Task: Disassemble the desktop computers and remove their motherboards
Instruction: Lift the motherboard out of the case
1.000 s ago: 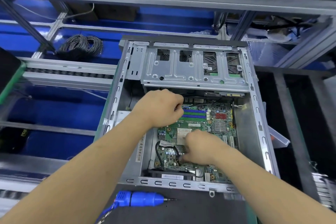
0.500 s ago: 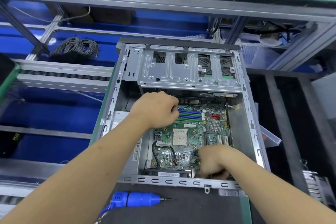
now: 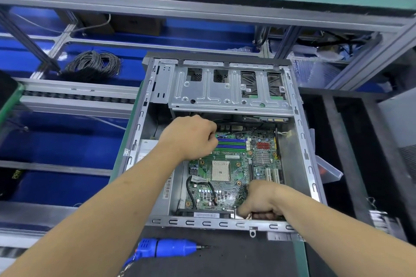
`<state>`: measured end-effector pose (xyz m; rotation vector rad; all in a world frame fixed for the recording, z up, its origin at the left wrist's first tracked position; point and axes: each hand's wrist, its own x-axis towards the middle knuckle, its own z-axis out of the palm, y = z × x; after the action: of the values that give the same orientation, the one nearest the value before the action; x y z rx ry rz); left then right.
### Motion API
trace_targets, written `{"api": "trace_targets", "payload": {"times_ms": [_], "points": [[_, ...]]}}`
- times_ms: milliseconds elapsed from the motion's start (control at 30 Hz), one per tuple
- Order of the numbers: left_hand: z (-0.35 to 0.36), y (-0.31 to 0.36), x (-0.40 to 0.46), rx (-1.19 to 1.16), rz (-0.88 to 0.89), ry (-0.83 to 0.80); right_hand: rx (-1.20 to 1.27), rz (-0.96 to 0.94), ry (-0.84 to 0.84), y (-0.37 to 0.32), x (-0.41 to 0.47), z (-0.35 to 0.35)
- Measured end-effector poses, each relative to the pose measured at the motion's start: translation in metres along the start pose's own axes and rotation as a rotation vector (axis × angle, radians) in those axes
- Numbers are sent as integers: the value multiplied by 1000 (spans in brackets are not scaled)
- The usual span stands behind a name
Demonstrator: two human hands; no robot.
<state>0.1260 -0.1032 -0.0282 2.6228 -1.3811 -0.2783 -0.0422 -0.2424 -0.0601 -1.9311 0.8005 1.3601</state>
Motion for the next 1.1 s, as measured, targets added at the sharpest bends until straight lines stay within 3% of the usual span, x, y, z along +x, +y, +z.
{"api": "trace_targets", "payload": {"times_ms": [333, 533, 667, 1100], "points": [[-1, 0, 0, -12, -21, 36, -19, -21, 22, 1, -4, -2], [-3, 1, 0, -52, -97, 50, -286, -92, 85, -12, -11, 1], [-7, -4, -4, -274, -307, 259, -508, -203, 101, -22, -8, 9], [-9, -2, -6, -363, -328, 299, -670, -144, 127, -28, 9, 12]]}}
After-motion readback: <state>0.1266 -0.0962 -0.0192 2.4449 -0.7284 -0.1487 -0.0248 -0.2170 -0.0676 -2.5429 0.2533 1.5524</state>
